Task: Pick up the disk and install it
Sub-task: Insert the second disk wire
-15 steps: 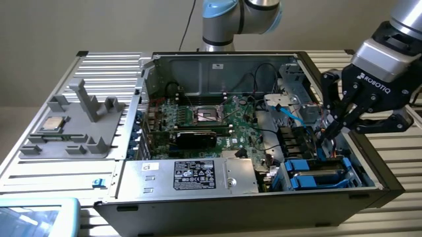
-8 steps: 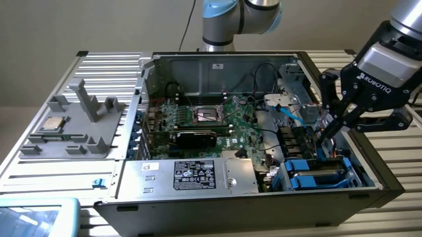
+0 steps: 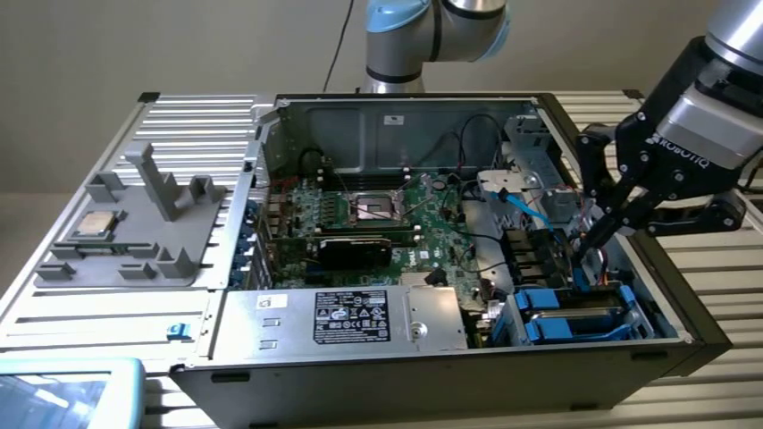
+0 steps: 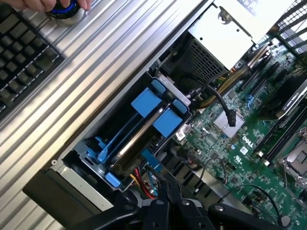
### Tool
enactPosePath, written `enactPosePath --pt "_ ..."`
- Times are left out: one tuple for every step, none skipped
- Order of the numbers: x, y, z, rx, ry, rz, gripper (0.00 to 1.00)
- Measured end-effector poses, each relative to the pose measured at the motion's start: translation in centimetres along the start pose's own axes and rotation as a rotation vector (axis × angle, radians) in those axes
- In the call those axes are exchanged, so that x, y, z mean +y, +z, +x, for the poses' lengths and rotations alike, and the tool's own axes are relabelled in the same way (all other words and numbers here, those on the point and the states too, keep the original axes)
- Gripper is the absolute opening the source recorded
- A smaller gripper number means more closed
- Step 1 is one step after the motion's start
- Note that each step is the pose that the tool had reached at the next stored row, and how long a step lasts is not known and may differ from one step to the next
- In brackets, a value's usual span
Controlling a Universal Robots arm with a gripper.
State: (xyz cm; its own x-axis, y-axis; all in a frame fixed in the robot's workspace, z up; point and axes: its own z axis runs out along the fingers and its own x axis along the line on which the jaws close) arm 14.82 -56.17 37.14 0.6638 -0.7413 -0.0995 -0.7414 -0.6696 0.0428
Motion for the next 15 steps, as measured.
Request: enactPosePath --pt "0.0 0.0 0.0 0.001 -0.004 0.0105 0.11" --pt "0.0 -0.01 0.0 0.0019 -0.009 0.021 0.11" --pt "0.0 -0.01 0.0 0.0016 -0.015 0.0288 0.11" --pt "0.0 -0.01 0.0 0.0003 -0.026 0.0337 0.11" --pt "-0.01 -0.01 0.01 -0.0014 -0.039 0.0366 0.11" --pt "-0.01 -0.02 0.0 -0.0023 -0.054 0.038 0.11" --pt "-0.01 -0.01 0.0 -0.0028 -0.07 0.0388 0.11" --pt "0.0 0.0 0.0 -0.0029 -0.087 0.0394 0.11" --pt "0.0 0.0 0.0 -0.0022 -0.105 0.04 0.11" --pt "0.01 0.0 0.0 -0.0004 -0.124 0.0408 0.11" --pt "0.01 0.0 0.01 0.002 -0.141 0.0422 0.11" --pt "0.01 0.0 0.01 0.005 -0.161 0.0434 0.11" --pt "0.0 -0.01 0.01 0.0079 -0.179 0.0446 0.11" --pt "0.0 -0.01 0.01 0.0102 -0.196 0.0454 0.11" --pt "0.0 -0.01 0.01 0.0116 -0.216 0.0456 0.11"
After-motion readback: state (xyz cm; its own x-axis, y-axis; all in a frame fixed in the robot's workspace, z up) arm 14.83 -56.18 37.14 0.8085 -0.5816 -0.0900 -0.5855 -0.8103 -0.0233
